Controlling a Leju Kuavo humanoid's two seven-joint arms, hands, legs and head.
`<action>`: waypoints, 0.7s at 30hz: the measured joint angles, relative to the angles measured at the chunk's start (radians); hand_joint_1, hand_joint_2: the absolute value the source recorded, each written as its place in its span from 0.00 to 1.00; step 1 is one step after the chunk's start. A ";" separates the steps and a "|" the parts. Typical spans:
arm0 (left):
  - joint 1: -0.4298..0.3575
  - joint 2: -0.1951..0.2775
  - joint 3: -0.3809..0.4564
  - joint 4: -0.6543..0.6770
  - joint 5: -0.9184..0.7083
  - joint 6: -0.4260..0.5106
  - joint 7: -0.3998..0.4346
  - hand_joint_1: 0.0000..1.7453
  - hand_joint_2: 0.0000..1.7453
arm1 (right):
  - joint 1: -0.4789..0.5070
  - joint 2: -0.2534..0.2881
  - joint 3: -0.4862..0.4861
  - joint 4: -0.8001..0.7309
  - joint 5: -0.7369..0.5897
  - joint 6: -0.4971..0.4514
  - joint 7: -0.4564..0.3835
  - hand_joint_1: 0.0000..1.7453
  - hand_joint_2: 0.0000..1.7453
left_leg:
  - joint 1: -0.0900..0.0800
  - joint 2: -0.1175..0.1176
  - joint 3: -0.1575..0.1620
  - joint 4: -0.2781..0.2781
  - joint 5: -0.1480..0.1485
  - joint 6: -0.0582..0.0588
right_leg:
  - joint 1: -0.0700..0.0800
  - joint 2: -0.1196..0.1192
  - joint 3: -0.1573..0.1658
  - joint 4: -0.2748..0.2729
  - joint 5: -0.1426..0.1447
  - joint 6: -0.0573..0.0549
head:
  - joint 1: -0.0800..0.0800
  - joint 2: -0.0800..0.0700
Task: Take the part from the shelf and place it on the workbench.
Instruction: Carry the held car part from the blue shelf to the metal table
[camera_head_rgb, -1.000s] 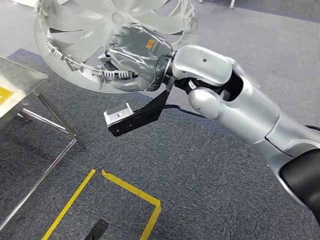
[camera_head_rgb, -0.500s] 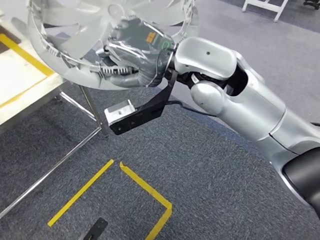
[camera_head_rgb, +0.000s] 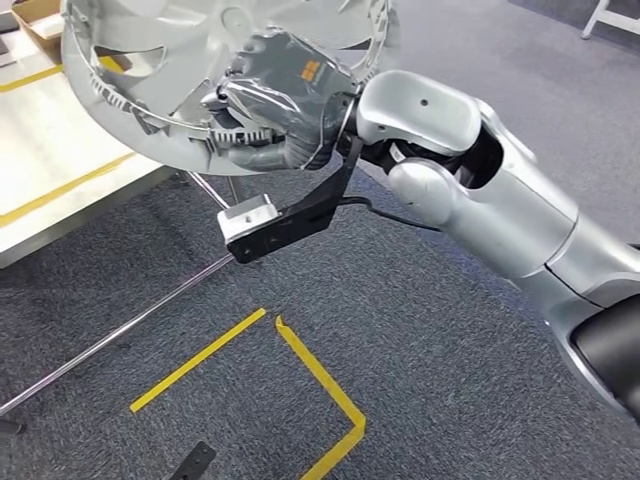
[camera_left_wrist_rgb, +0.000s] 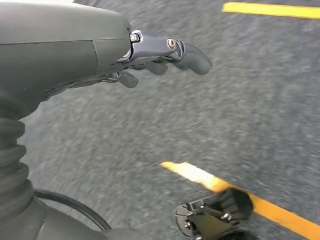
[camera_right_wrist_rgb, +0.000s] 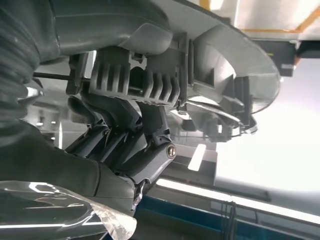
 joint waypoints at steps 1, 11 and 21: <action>0.001 0.003 0.002 0.000 0.006 -0.011 0.013 0.00 1.00 | 0.000 0.000 0.000 0.001 0.001 0.000 0.000 1.00 1.00 | -0.001 0.033 -0.024 0.056 -0.029 -0.004 | 0.001 -0.013 0.002 -0.001 -0.001 -0.003 | -0.002 0.000; 0.051 0.065 0.072 0.000 0.084 -0.219 0.232 0.00 1.00 | 0.005 0.002 -0.009 0.010 0.032 0.000 0.009 1.00 1.00 | -0.012 0.148 0.050 -0.062 0.022 0.005 | 0.016 -0.128 0.017 0.003 -0.024 0.017 | -0.004 0.000; 0.072 0.075 0.147 0.000 0.117 -0.329 0.332 0.00 1.00 | 0.038 0.020 -0.021 0.025 0.058 0.000 -0.008 1.00 1.00 | 0.000 0.008 0.054 -0.068 0.028 0.037 | 0.008 -0.017 -0.114 0.248 -0.108 0.029 | 0.004 0.000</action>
